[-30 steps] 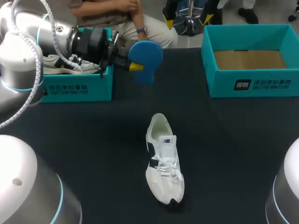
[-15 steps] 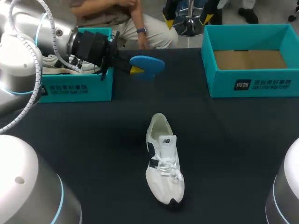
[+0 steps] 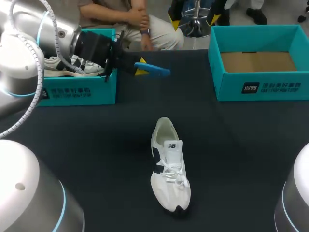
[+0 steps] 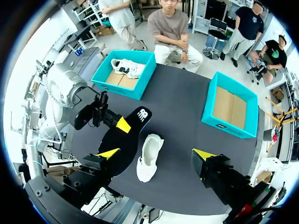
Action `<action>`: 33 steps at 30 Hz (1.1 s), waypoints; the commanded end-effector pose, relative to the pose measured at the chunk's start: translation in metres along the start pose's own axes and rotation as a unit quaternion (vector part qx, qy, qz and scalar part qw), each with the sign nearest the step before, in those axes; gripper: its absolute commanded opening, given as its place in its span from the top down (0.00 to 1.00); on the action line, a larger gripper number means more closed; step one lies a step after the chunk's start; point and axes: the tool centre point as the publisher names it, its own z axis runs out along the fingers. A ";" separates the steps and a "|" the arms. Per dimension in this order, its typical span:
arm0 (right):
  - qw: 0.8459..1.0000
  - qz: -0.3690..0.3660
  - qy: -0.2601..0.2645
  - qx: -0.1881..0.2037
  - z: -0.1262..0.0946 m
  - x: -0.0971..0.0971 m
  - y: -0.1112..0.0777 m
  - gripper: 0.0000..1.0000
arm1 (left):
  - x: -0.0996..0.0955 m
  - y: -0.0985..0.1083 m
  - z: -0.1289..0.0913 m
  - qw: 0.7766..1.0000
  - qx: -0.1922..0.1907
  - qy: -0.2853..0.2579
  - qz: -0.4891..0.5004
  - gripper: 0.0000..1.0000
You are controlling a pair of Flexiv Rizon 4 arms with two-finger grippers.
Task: Take the shoe out of the shoebox, open the shoe tongue, remove and reinsert the insole, then place the shoe into the shoebox
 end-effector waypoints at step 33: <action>1.000 0.000 0.000 0.001 0.000 0.000 0.001 0.00 | 0.006 -0.001 -0.006 0.943 -0.079 -0.103 0.307 1.00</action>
